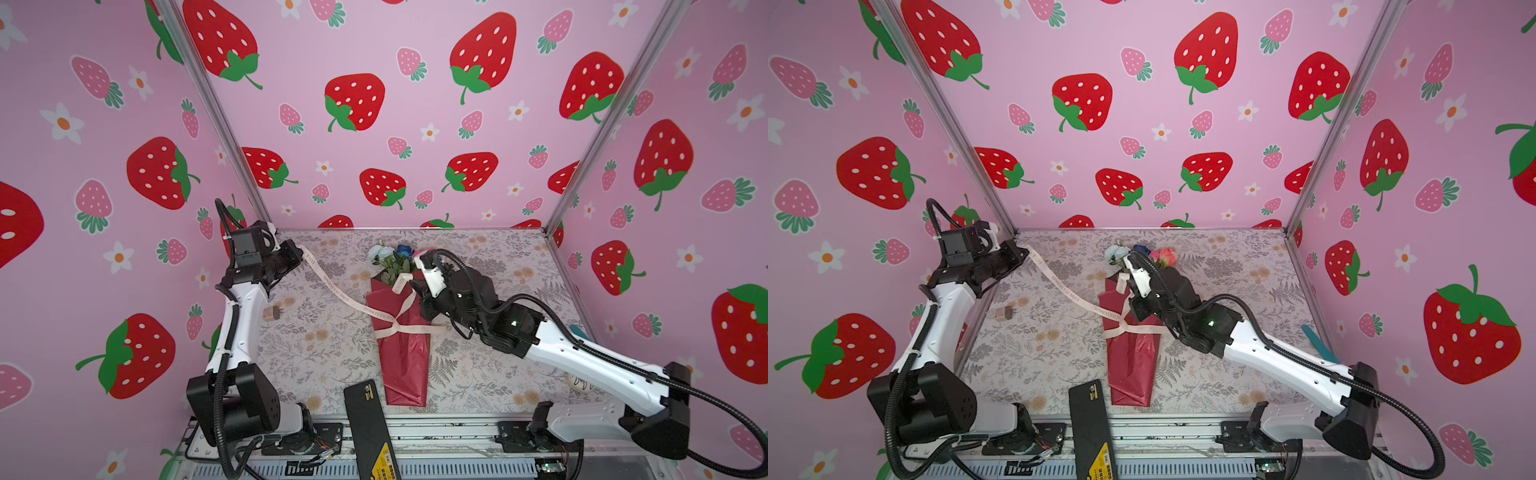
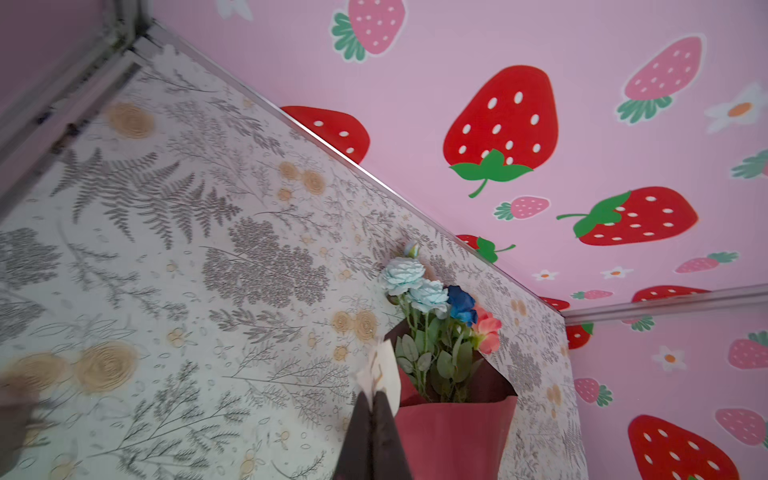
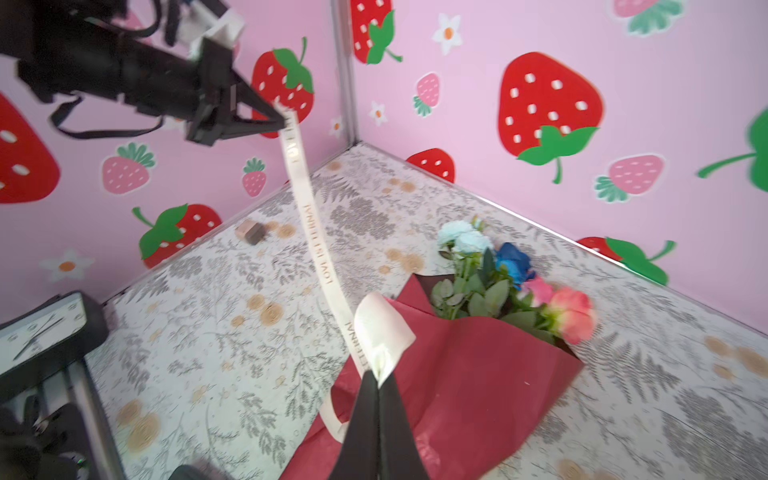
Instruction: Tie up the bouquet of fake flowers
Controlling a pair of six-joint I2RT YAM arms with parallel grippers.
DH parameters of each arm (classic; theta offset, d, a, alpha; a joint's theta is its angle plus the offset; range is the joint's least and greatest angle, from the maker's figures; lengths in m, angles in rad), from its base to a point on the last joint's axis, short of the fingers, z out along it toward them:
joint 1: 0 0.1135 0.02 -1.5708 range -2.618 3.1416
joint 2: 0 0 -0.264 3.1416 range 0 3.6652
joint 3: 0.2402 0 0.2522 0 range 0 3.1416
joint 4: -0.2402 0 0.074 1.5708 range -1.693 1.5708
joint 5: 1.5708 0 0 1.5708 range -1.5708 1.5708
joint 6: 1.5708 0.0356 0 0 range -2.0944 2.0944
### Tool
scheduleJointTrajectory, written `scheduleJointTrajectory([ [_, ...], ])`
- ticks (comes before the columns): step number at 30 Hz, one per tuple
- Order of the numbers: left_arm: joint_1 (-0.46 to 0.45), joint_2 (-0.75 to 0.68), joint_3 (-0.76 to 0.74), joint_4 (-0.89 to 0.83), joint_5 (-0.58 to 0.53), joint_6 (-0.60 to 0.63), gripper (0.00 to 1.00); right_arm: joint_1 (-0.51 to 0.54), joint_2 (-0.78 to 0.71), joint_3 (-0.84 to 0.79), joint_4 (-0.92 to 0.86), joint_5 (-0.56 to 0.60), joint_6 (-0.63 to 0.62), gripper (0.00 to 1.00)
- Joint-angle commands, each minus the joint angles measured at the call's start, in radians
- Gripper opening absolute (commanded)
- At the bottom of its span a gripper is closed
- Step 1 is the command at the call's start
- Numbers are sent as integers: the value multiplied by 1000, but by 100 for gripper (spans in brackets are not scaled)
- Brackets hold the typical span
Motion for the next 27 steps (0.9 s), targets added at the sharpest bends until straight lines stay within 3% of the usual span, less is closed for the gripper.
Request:
scheduleJointTrajectory([
  [1,6,-62,-38,-105,-186,-5,0,-54,-69,-43,-31,-18,69,0],
  [6,6,-85,-87,-219,-368,-12,0,-117,-118,-109,-27,-205,121,0],
  [11,5,-82,-136,-255,-450,-34,0,-123,-64,-133,-16,-344,160,0],
  [18,4,-64,-132,-371,-793,-110,0,-118,-21,-195,97,-583,204,0],
  [20,5,-57,-131,-376,-803,-123,0,-110,-6,-201,102,-646,203,0],
  [23,4,-60,-140,-349,-728,-138,1,-88,10,-223,67,-659,208,0],
  [27,4,-93,-149,-305,-598,-151,26,-78,-10,-324,25,-621,282,0],
])
